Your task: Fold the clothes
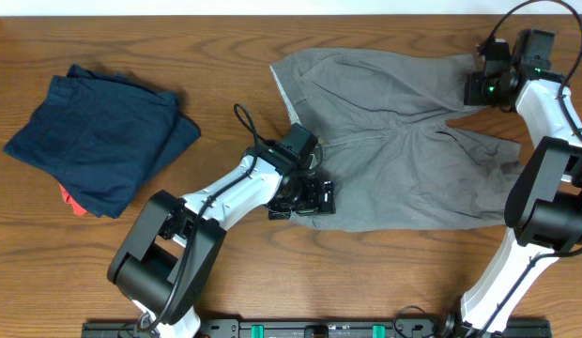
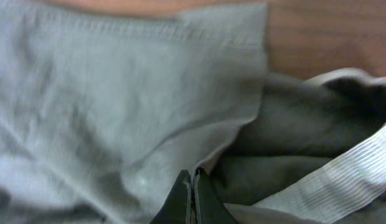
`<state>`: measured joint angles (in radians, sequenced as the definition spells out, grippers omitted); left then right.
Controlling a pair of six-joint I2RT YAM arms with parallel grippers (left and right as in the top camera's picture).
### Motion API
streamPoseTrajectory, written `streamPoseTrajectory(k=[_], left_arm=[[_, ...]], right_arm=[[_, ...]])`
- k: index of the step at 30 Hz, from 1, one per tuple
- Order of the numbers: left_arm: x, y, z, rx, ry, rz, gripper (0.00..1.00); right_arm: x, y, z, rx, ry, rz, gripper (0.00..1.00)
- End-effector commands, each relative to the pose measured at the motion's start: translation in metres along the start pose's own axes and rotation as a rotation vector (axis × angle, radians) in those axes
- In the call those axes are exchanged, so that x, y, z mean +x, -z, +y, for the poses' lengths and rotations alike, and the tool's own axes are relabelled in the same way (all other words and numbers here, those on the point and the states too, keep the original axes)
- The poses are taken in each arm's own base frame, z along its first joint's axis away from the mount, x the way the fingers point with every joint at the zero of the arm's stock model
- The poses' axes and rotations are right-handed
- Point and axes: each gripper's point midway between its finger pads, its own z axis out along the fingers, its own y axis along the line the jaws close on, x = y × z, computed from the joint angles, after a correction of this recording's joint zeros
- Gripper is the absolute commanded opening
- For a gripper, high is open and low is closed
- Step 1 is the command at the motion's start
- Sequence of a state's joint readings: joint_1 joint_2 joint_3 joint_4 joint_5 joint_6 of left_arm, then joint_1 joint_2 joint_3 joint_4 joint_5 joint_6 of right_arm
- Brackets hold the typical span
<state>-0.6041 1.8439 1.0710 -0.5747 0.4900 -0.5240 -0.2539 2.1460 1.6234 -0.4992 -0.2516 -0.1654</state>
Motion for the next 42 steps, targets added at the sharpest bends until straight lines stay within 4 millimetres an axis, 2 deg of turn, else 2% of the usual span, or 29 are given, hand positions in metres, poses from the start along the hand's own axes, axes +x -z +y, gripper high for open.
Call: streamPoseTrajectory(k=[1, 4, 7, 9, 10, 11, 13, 16, 18, 23, 26, 29, 33, 41, 42], left_arm=[[0.037, -0.038, 0.048, -0.130, 0.088, 0.143, 0.98], [0.037, -0.038, 0.048, -0.130, 0.089, 0.144, 0.98], [0.037, -0.038, 0.048, -0.130, 0.088, 0.143, 0.98], [0.037, -0.038, 0.048, -0.130, 0.089, 0.143, 0.98], [0.037, -0.038, 0.048, -0.130, 0.089, 0.143, 0.98], [0.037, -0.038, 0.048, -0.130, 0.093, 0.143, 0.98], [0.037, -0.038, 0.048, -0.131, 0.099, 0.142, 0.98], [0.037, -0.038, 0.048, -0.131, 0.099, 0.142, 0.98], [0.037, -0.038, 0.048, -0.130, 0.099, 0.142, 0.98], [0.037, -0.038, 0.048, -0.130, 0.099, 0.142, 0.98], [0.037, -0.038, 0.048, -0.130, 0.099, 0.142, 0.98], [0.036, -0.038, 0.048, -0.129, 0.099, 0.139, 0.98], [0.036, -0.038, 0.047, -0.129, 0.105, 0.138, 0.98], [0.034, -0.039, 0.046, -0.123, 0.101, 0.130, 0.98], [0.034, -0.039, 0.046, -0.123, 0.101, 0.131, 0.98]], right_arm=[[-0.021, 0.002, -0.011, 0.032, -0.189, -0.084, 0.01], [-0.065, 0.013, -0.026, 0.012, -0.404, -0.279, 0.01], [-0.111, 0.035, -0.043, -0.030, -0.559, -0.494, 0.01], [-0.126, 0.046, -0.056, 0.004, -0.611, -0.585, 0.04], [-0.126, 0.048, -0.063, 0.039, -0.640, -0.605, 0.14], [-0.125, 0.049, -0.069, 0.071, -0.666, -0.613, 0.33], [-0.115, 0.046, -0.076, 0.118, -0.672, -0.581, 0.59], [-0.092, 0.036, -0.082, 0.173, -0.618, -0.478, 0.76], [-0.073, 0.030, -0.084, 0.203, -0.571, -0.394, 0.81], [-0.034, 0.030, -0.084, 0.231, -0.541, -0.217, 0.83], [-0.025, 0.036, -0.083, 0.242, -0.494, -0.171, 0.82], [-0.014, 0.039, -0.096, 0.334, -0.477, -0.139, 0.82], [-0.008, 0.032, -0.105, 0.377, -0.446, -0.125, 0.83], [-0.012, 0.001, -0.084, 0.215, -0.332, -0.124, 0.63], [-0.011, -0.002, -0.083, 0.207, -0.332, -0.121, 0.57]])
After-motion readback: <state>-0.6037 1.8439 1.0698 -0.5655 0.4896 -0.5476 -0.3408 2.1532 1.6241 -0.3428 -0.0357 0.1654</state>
